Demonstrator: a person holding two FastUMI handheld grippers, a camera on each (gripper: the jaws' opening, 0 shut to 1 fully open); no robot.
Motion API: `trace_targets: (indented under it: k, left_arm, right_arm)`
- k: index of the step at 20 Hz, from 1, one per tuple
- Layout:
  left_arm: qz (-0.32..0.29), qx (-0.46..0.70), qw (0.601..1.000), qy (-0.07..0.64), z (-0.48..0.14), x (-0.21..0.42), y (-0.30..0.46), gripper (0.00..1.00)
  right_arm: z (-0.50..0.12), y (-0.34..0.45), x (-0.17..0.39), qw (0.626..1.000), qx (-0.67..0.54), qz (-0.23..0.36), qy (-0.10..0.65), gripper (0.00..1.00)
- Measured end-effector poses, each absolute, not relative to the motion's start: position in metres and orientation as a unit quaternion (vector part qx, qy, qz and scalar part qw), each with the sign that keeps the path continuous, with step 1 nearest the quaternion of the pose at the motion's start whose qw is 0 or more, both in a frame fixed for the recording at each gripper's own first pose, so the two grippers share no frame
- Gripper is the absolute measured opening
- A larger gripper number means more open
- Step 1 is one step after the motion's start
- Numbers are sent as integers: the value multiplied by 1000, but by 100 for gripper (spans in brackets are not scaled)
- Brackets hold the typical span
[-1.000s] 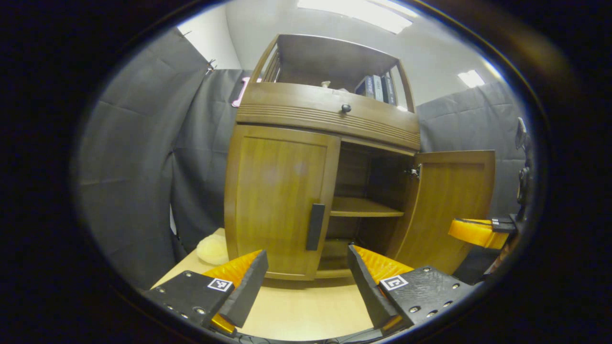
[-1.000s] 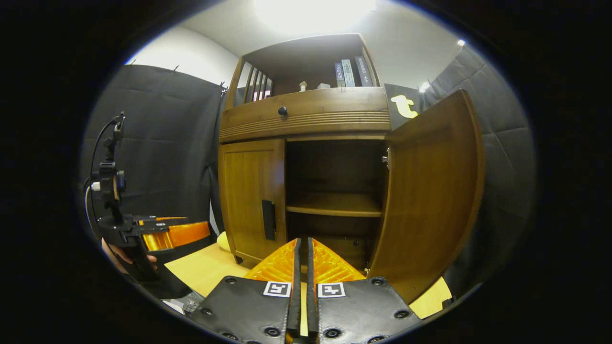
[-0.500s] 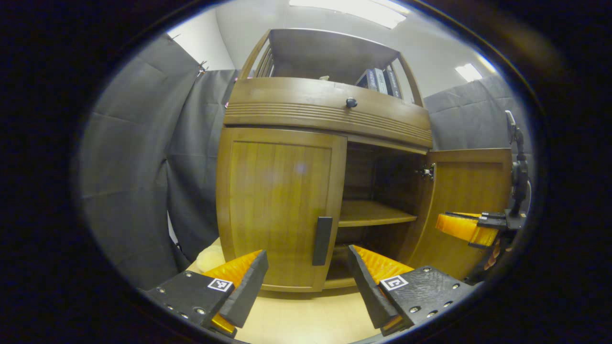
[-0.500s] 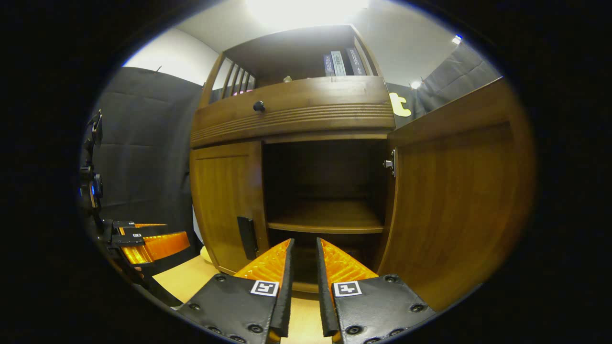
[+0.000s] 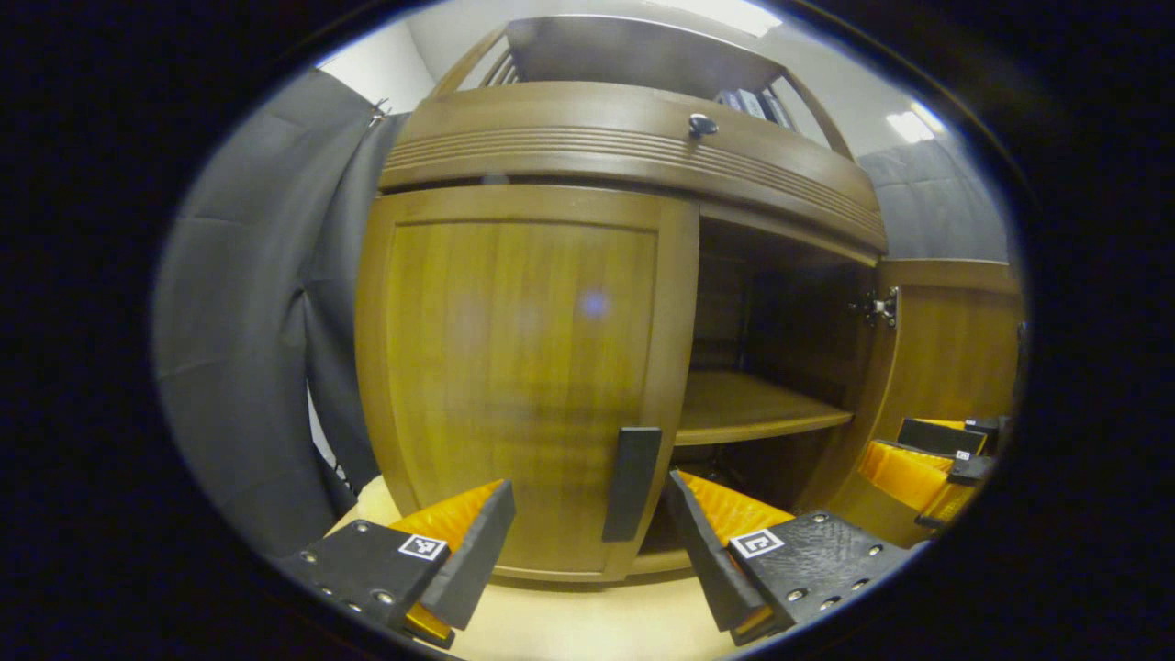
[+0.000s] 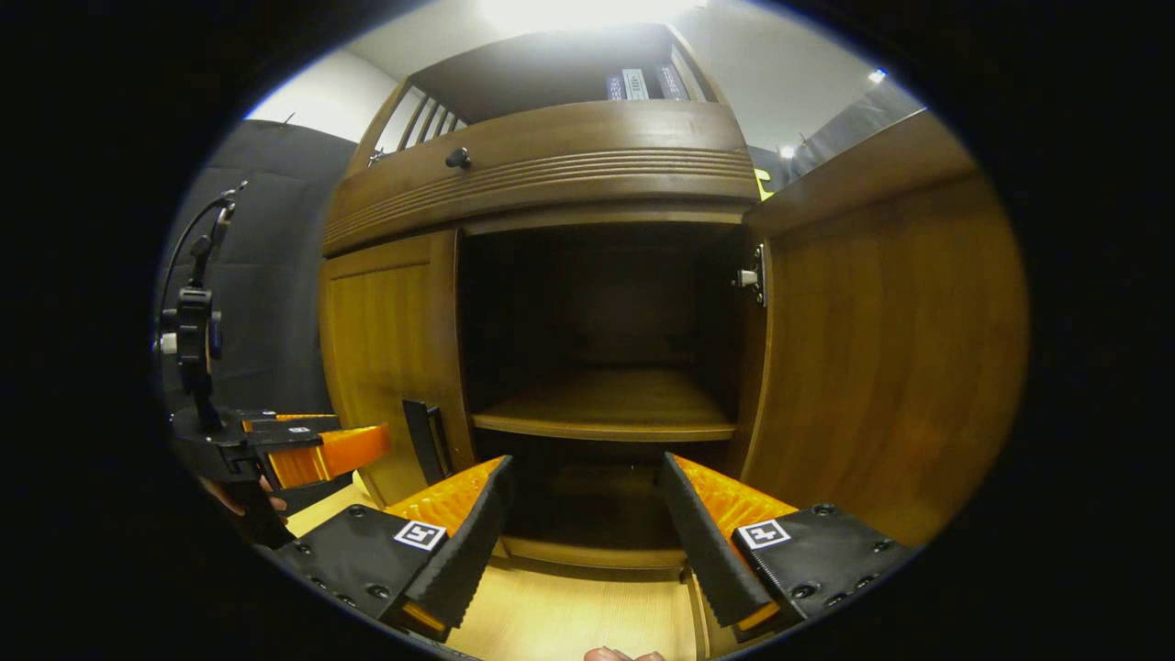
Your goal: Open the right door of the double-door shoe cabinet with the right hand, and open the left door with the left hand.
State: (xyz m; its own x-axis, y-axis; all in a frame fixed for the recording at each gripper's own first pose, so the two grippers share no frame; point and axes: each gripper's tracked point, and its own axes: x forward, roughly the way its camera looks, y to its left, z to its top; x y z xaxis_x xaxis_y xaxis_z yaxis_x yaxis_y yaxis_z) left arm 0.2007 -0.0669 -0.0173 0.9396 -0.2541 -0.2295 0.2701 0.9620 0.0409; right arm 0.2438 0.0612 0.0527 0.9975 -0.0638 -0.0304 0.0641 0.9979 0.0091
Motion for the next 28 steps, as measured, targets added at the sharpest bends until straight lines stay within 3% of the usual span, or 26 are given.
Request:
trace_targets:
  k: [6, 8, 10, 12, 19, 23, 24, 26, 28]
  left_arm:
    - [-121, 68, 984, 109, -20, 205, -68, 96]
    - [-126, 64, 984, 113, -19, 203, -68, 84]
    - [-127, 56, 982, 124, -25, 207, -76, 72]
    - [-127, 40, 981, 140, -29, 204, -77, 72]
    - [-126, 51, 983, 127, -11, 196, -87, 26]
    - [-123, 42, 984, 124, -14, 196, -88, 21]
    - [-122, 41, 984, 124, -16, 199, -91, 12]
    - [-124, 44, 983, 127, -14, 194, -93, 7]
    - [-129, 47, 982, 127, -15, 194, -92, 7]
  right_arm:
    - [53, 61, 262, 1000, -2, -26, 10, 96]
    - [51, 55, 266, 999, -2, -30, 13, 100]
    - [51, 47, 273, 999, 2, -35, 14, 96]
    - [52, 45, 275, 999, 6, -36, 11, 100]
    - [48, 42, 289, 1000, 2, -25, 14, 96]
    - [40, 48, 295, 999, 1, -10, 31, 98]
    - [38, 49, 296, 999, 1, -8, 33, 100]
    - [37, 54, 294, 999, 0, -2, 35, 96]
    - [37, 59, 292, 999, -1, 1, 35, 96]
